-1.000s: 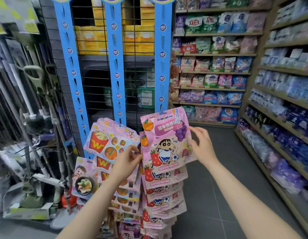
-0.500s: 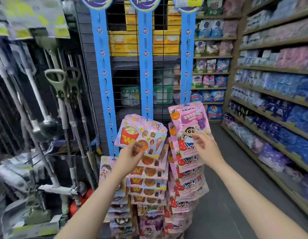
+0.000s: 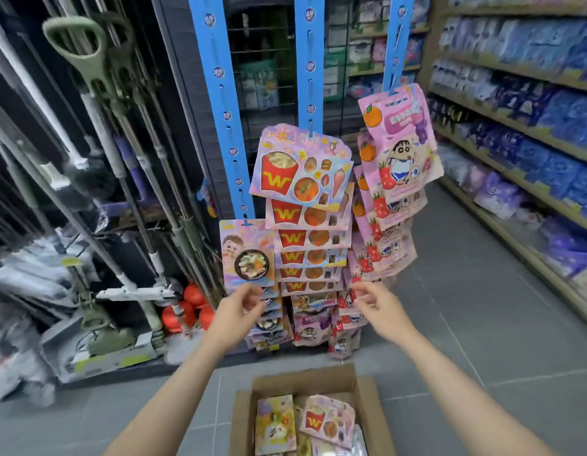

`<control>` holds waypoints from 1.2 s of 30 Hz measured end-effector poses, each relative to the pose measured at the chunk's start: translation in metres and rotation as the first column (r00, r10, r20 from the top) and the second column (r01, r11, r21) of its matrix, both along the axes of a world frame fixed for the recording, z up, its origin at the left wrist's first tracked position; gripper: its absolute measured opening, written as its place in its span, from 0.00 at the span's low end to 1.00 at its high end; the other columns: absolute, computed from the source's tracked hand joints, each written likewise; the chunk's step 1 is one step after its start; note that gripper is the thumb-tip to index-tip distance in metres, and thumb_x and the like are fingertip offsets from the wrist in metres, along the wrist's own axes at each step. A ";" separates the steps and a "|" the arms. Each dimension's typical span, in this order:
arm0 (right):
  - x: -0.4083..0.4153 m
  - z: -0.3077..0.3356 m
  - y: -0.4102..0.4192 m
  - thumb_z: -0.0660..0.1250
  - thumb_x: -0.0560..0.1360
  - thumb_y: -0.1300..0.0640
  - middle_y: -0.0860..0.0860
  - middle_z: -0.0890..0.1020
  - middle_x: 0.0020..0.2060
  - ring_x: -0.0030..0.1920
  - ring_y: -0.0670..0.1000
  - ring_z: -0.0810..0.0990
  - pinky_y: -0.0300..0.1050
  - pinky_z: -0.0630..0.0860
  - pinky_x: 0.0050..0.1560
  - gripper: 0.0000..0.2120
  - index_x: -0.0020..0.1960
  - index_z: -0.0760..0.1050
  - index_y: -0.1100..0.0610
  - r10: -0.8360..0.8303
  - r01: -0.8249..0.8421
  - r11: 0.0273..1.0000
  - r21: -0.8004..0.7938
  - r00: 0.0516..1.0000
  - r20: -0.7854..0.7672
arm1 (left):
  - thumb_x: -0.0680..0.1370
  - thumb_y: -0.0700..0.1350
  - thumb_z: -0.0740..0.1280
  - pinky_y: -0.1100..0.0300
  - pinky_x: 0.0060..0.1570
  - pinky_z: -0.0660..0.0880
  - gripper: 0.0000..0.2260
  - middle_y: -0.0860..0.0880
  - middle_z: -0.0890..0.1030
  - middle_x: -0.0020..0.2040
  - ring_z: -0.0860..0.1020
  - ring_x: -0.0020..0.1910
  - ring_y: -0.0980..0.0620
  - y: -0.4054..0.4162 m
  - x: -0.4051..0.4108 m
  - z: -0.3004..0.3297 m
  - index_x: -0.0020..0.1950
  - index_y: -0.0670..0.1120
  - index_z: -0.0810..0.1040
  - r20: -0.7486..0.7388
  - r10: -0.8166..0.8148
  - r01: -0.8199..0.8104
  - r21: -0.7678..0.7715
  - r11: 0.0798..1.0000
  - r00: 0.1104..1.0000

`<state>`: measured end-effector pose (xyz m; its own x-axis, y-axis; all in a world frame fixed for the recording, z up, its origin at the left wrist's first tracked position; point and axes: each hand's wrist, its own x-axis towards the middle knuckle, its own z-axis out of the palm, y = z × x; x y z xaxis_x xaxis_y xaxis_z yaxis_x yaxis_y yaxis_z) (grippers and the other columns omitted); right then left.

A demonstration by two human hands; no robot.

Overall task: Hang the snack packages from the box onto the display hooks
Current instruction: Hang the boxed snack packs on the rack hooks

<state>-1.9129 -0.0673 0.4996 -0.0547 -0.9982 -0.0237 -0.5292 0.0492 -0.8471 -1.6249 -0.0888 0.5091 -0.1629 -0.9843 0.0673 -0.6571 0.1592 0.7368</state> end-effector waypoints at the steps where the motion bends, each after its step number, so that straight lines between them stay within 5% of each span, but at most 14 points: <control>1: 0.000 -0.017 0.005 0.64 0.74 0.65 0.49 0.76 0.47 0.46 0.51 0.76 0.39 0.71 0.49 0.14 0.59 0.74 0.57 -0.002 0.002 0.999 0.033 1.000 0.002 | 0.75 0.43 0.67 0.62 0.38 0.71 0.07 0.52 0.79 0.37 0.75 0.36 0.59 0.005 0.000 -0.015 0.47 0.54 0.73 -0.004 -0.016 0.016 0.030 0.999 1.000; 5: 0.007 -0.079 0.030 0.66 0.73 0.68 0.50 0.76 0.45 0.42 0.49 0.76 0.27 0.70 0.42 0.13 0.56 0.75 0.59 -0.068 0.060 0.984 0.167 0.997 0.043 | 0.76 0.42 0.67 0.64 0.39 0.72 0.09 0.50 0.80 0.40 0.77 0.41 0.54 0.026 0.003 -0.069 0.47 0.56 0.72 -0.015 -0.084 0.086 0.146 0.986 0.996; 9: 0.015 -0.135 0.059 0.64 0.74 0.67 0.50 0.77 0.44 0.49 0.53 0.76 0.25 0.70 0.42 0.11 0.53 0.72 0.54 -0.157 0.106 0.914 0.392 0.982 0.102 | 0.75 0.41 0.67 0.68 0.39 0.71 0.11 0.49 0.79 0.40 0.76 0.41 0.57 0.035 0.011 -0.113 0.46 0.57 0.72 -0.007 -0.116 0.114 0.267 0.957 0.993; 17: 0.042 -0.239 0.080 0.67 0.74 0.62 0.49 0.78 0.43 0.49 0.53 0.78 0.26 0.71 0.40 0.07 0.48 0.73 0.52 -0.450 0.319 0.745 0.586 0.889 0.089 | 0.75 0.36 0.66 0.73 0.37 0.70 0.11 0.53 0.75 0.36 0.75 0.39 0.65 -0.026 0.015 -0.215 0.46 0.54 0.72 0.021 -0.286 0.251 0.420 0.872 0.958; 22: 0.052 -0.358 0.070 0.74 0.67 0.49 0.56 0.78 0.49 0.37 0.40 0.79 0.23 0.71 0.32 0.20 0.53 0.72 0.56 -0.565 0.391 0.660 0.642 0.821 0.080 | 0.73 0.54 0.66 0.68 0.41 0.75 0.03 0.58 0.81 0.39 0.79 0.40 0.62 -0.052 -0.001 -0.349 0.45 0.61 0.74 0.043 -0.324 0.262 0.494 0.829 0.945; 26: 0.052 -0.501 0.054 0.66 0.73 0.64 0.50 0.75 0.45 0.41 0.43 0.75 0.26 0.73 0.36 0.12 0.54 0.67 0.55 -0.662 0.468 0.620 0.629 0.743 0.099 | 0.75 0.46 0.68 0.71 0.38 0.73 0.07 0.52 0.79 0.35 0.78 0.40 0.58 -0.063 -0.024 -0.504 0.42 0.58 0.73 0.073 -0.337 0.253 0.519 0.816 0.939; 28: 0.054 -0.578 0.055 0.67 0.74 0.58 0.48 0.78 0.45 0.42 0.42 0.77 0.32 0.76 0.41 0.10 0.53 0.70 0.54 -0.687 0.485 0.591 0.644 0.721 0.088 | 0.75 0.47 0.67 0.69 0.41 0.74 0.06 0.57 0.77 0.34 0.77 0.36 0.59 -0.062 -0.034 -0.576 0.42 0.58 0.71 0.099 -0.383 0.273 0.541 0.795 0.918; 30: 0.054 -0.650 0.058 0.68 0.70 0.41 0.50 0.79 0.52 0.51 0.47 0.79 0.47 0.79 0.51 0.21 0.56 0.73 0.52 -0.677 0.500 0.576 0.647 0.735 0.035 | 0.74 0.47 0.66 0.63 0.43 0.74 0.06 0.61 0.74 0.38 0.78 0.41 0.54 -0.060 -0.041 -0.640 0.48 0.53 0.71 0.093 -0.418 0.295 0.571 0.766 0.904; 33: 0.050 -0.745 0.060 0.57 0.66 0.27 0.45 0.71 0.60 0.66 0.53 0.70 0.55 0.69 0.65 0.37 0.65 0.67 0.49 -0.630 0.525 0.565 0.637 0.772 -0.077 | 0.72 0.52 0.65 0.55 0.51 0.75 0.20 0.49 0.78 0.49 0.78 0.54 0.43 -0.063 -0.049 -0.727 0.61 0.45 0.71 0.125 -0.439 0.283 0.602 0.747 0.890; 36: 0.049 -0.794 0.056 0.44 0.63 0.22 0.53 0.71 0.65 0.67 0.57 0.68 0.57 0.66 0.65 0.47 0.71 0.61 0.51 -0.552 0.536 0.596 0.598 0.814 -0.180 | 0.75 0.57 0.62 0.52 0.62 0.67 0.34 0.39 0.73 0.64 0.70 0.64 0.38 -0.064 -0.062 -0.790 0.73 0.37 0.58 0.265 -0.481 0.227 0.630 0.742 0.836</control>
